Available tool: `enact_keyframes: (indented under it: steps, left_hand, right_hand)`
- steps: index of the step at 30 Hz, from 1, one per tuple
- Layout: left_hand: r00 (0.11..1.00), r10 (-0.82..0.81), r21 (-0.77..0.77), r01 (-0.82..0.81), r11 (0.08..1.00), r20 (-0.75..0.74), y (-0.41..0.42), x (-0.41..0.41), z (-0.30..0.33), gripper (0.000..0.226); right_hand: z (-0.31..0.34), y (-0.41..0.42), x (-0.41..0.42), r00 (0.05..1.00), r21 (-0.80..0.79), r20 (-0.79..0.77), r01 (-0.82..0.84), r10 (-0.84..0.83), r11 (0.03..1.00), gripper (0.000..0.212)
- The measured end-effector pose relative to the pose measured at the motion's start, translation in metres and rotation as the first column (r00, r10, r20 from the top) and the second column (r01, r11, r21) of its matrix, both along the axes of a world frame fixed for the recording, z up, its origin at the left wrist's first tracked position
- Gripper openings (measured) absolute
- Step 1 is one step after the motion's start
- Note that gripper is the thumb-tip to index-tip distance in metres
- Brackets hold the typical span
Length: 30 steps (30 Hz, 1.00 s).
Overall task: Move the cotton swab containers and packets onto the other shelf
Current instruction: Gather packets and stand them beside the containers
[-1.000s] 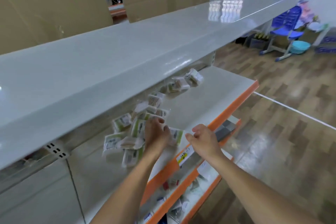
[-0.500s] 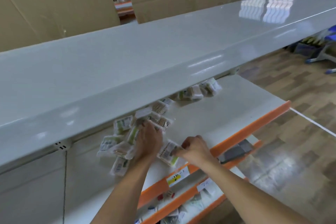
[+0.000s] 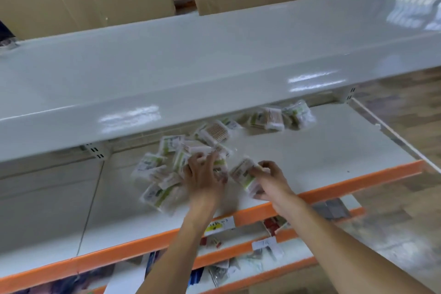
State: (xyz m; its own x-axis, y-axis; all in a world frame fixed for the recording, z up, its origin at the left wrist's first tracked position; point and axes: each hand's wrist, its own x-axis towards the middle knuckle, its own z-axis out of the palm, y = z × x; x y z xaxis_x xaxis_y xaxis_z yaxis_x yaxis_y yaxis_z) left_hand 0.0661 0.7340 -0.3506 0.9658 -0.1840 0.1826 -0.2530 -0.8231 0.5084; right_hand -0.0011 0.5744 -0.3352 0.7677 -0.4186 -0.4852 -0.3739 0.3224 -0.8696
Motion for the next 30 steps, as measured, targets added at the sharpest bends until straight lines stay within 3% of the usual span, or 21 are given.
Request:
enact_keyframes:
  steps: [4,8,13,17,21,26,30]
  left_hand:
    - [0.995,-0.023,0.003,0.023,1.000,0.096,-0.006,-0.016,-0.003,0.057]
    - [0.993,-0.078,-0.081,0.085,0.993,0.087,-0.007,-0.029,-0.010,0.058]
    - [0.997,-0.056,-0.274,0.066,0.959,0.046,-0.006,-0.034,-0.021,0.058]
    - [0.971,-0.008,-0.539,-0.125,0.833,-0.237,0.004,-0.029,-0.018,0.090]
    - [0.960,0.018,-0.479,-0.156,0.864,-0.280,0.002,-0.026,-0.016,0.100]
    - [0.941,0.094,-0.529,-0.263,0.807,-0.325,-0.009,-0.025,0.000,0.068]
    - [0.898,0.018,-0.563,-0.290,0.774,-0.439,0.002,-0.028,-0.003,0.079]
  right_hand:
    - [-0.005,-0.003,0.003,0.997,-0.040,-0.034,-0.065,0.063,0.997,0.044]
    - [-0.006,-0.007,0.006,0.989,0.007,-0.057,-0.135,0.136,0.991,0.071]
    - [-0.012,-0.015,0.007,0.992,0.126,0.018,-0.123,0.122,0.984,0.054]
    - [-0.010,-0.018,0.005,0.995,0.236,0.057,-0.099,0.087,0.967,0.038]
    - [-0.011,-0.012,0.003,0.987,0.175,0.094,-0.146,0.131,0.974,0.034]
    - [-0.015,-0.010,0.003,0.987,0.127,0.115,-0.130,0.115,0.983,0.027]
    - [-0.015,-0.014,0.001,0.979,0.183,0.162,-0.155,0.126,0.971,0.034]
